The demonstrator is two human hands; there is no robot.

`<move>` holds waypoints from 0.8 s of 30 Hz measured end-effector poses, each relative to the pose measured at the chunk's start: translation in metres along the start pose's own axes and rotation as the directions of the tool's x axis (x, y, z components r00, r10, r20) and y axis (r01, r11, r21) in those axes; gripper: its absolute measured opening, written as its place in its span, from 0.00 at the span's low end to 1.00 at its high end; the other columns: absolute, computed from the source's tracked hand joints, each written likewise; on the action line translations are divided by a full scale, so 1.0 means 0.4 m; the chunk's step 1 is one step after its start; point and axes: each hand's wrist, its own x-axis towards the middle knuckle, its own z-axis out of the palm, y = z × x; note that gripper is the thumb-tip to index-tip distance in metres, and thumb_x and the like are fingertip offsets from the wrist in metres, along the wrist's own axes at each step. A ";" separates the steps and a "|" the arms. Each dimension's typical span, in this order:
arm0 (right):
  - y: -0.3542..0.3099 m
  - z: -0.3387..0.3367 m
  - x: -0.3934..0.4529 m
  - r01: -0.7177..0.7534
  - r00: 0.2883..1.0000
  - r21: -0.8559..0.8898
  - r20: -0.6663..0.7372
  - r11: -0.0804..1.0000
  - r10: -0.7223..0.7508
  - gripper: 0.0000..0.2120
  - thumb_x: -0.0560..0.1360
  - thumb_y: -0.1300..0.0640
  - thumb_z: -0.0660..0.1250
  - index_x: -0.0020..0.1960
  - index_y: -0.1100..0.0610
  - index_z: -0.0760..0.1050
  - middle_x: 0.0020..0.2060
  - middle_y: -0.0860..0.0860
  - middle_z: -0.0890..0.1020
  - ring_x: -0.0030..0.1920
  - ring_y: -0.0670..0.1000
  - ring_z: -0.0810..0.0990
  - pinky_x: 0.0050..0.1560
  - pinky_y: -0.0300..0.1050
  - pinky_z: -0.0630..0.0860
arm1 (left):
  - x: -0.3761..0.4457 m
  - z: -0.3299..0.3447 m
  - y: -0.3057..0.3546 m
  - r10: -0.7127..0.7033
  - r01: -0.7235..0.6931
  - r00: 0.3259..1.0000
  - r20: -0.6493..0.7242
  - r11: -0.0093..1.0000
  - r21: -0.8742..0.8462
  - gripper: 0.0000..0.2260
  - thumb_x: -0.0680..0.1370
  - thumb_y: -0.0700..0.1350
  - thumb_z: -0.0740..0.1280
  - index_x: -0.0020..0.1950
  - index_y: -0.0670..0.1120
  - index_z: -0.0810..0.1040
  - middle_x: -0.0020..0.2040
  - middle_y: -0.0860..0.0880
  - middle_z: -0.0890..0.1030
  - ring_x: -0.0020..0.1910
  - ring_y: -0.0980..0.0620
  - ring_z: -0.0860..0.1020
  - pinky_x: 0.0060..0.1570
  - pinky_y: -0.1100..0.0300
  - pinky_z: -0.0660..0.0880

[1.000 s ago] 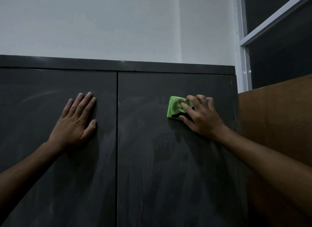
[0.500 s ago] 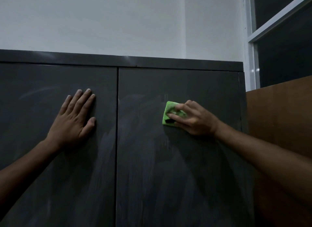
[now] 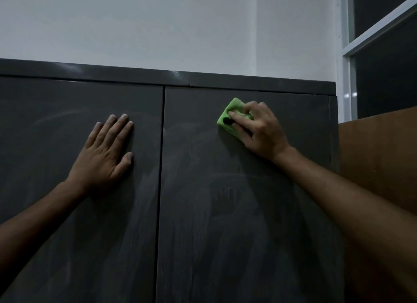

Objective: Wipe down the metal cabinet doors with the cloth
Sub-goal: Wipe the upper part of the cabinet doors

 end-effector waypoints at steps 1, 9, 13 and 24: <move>-0.024 0.015 -0.003 -0.081 0.996 0.016 -0.045 0.997 0.082 0.14 0.82 0.53 0.67 0.65 0.56 0.81 0.52 0.61 0.79 0.45 0.62 0.75 0.45 0.60 0.76 | 0.000 -0.001 -0.001 0.000 0.000 1.000 -0.003 1.000 0.001 0.34 0.84 0.60 0.49 0.86 0.46 0.50 0.87 0.45 0.50 0.86 0.46 0.46 0.84 0.45 0.44; -0.056 0.041 0.028 0.296 0.950 -0.016 0.104 0.955 -0.293 0.14 0.81 0.50 0.66 0.65 0.52 0.81 0.52 0.60 0.80 0.45 0.59 0.76 0.45 0.55 0.73 | 0.000 -0.001 0.002 -0.006 0.006 1.000 0.001 1.000 0.010 0.34 0.84 0.59 0.50 0.86 0.45 0.51 0.87 0.44 0.50 0.86 0.46 0.46 0.84 0.47 0.43; -0.150 0.087 0.010 0.032 0.999 0.042 -0.007 0.999 -0.032 0.15 0.81 0.52 0.66 0.64 0.55 0.81 0.52 0.62 0.79 0.44 0.62 0.76 0.44 0.57 0.74 | -0.001 -0.001 0.006 -0.009 0.009 1.000 -0.007 1.000 0.010 0.34 0.84 0.59 0.51 0.86 0.44 0.52 0.87 0.44 0.51 0.86 0.46 0.47 0.84 0.46 0.44; -0.207 0.113 0.003 0.186 0.981 0.081 0.044 0.979 -0.190 0.15 0.81 0.54 0.67 0.66 0.57 0.80 0.56 0.62 0.79 0.47 0.62 0.76 0.48 0.57 0.75 | -0.002 0.004 0.007 -0.007 0.008 1.000 -0.024 0.999 0.039 0.33 0.84 0.59 0.51 0.86 0.44 0.52 0.87 0.45 0.51 0.86 0.47 0.47 0.84 0.48 0.43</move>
